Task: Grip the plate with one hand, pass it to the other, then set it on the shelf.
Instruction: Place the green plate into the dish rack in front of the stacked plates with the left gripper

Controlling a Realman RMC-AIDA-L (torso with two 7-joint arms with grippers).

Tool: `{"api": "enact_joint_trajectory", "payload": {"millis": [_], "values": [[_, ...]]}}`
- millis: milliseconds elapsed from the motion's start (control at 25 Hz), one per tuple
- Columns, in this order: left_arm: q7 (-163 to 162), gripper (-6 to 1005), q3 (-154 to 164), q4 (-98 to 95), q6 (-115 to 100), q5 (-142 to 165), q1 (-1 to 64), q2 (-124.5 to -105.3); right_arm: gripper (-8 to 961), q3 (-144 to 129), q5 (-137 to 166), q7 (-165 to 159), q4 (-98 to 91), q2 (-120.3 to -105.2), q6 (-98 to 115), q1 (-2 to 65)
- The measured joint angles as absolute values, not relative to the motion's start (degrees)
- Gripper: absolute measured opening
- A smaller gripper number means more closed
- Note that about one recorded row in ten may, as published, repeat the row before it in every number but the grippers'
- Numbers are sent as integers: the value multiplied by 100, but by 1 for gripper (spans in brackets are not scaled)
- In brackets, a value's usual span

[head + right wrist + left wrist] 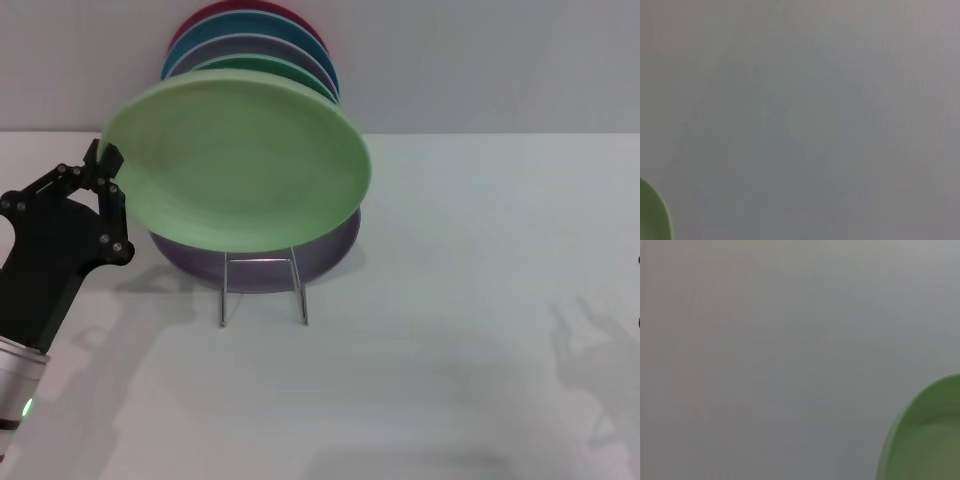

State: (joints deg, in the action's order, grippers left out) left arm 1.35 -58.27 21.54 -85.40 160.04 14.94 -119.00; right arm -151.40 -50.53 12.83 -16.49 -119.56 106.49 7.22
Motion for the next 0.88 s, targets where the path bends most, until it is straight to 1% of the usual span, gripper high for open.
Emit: {"api": "enact_joint_trajectory", "payload": {"millis": [880], "values": [[1616, 134, -5489, 2020, -8126, 16053, 1537, -11885, 270, -15125, -5054, 1283, -1677, -11970, 10631, 704]]}}
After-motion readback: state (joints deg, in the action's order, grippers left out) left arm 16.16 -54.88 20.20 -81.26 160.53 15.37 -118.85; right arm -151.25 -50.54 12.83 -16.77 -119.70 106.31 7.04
